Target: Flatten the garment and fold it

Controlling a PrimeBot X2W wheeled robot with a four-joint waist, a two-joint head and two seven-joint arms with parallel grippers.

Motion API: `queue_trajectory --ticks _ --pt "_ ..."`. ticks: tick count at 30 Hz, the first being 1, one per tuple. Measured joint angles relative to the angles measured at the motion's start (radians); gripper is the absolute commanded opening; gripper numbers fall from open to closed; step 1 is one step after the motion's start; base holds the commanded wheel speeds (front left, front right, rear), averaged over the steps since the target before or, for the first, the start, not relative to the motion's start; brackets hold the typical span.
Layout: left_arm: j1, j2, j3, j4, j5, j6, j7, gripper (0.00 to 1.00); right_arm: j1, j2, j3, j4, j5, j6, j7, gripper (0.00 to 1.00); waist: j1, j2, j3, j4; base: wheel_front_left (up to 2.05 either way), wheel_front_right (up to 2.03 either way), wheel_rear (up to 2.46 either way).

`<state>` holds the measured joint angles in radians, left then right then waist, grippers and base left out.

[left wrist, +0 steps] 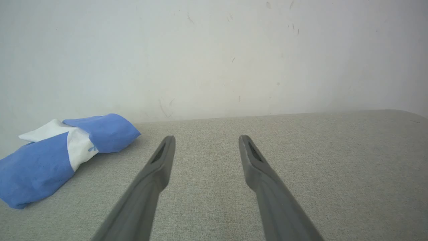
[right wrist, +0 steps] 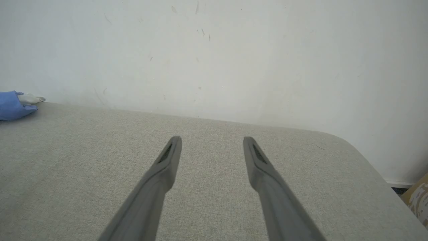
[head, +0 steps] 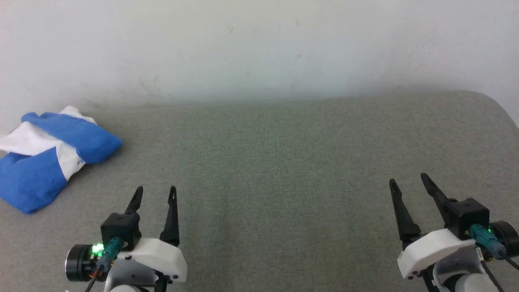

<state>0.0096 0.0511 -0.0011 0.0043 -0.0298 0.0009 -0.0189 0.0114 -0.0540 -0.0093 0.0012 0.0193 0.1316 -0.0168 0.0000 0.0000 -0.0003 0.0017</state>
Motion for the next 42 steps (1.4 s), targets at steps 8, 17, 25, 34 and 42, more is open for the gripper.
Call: queue_trajectory --ticks 8,17,25,34,42 --pt "0.000 0.000 0.002 -0.001 -0.028 0.000 -0.016 1.00 0.000 0.000 -0.012 0.001 0.009 0.000 -0.013 1.00 0.0000 0.0000 0.003 0.016 0.00 0.00 0.00" --pt "0.000 0.000 0.020 -0.004 -0.053 0.000 -0.035 1.00 0.002 0.000 -0.017 -0.002 0.014 0.000 -0.024 1.00 0.0000 0.0001 0.001 0.052 0.00 0.00 0.00" --pt "0.000 0.000 0.054 -0.005 -0.087 0.000 -0.052 1.00 0.010 0.000 -0.015 -0.010 0.021 0.000 -0.031 1.00 0.0000 0.0000 -0.003 0.096 0.00 0.00 0.00" --pt "0.000 0.000 0.078 0.001 -0.099 0.000 -0.071 1.00 0.016 0.000 -0.007 -0.015 0.026 0.000 -0.039 1.00 0.0000 0.0000 -0.011 0.154 0.00 0.00 0.00" --pt "0.001 0.000 0.084 0.008 -0.117 0.000 -0.086 1.00 0.018 0.000 0.000 -0.021 0.026 0.000 -0.041 1.00 0.0000 0.0000 -0.012 0.215 0.00 0.00 0.00"
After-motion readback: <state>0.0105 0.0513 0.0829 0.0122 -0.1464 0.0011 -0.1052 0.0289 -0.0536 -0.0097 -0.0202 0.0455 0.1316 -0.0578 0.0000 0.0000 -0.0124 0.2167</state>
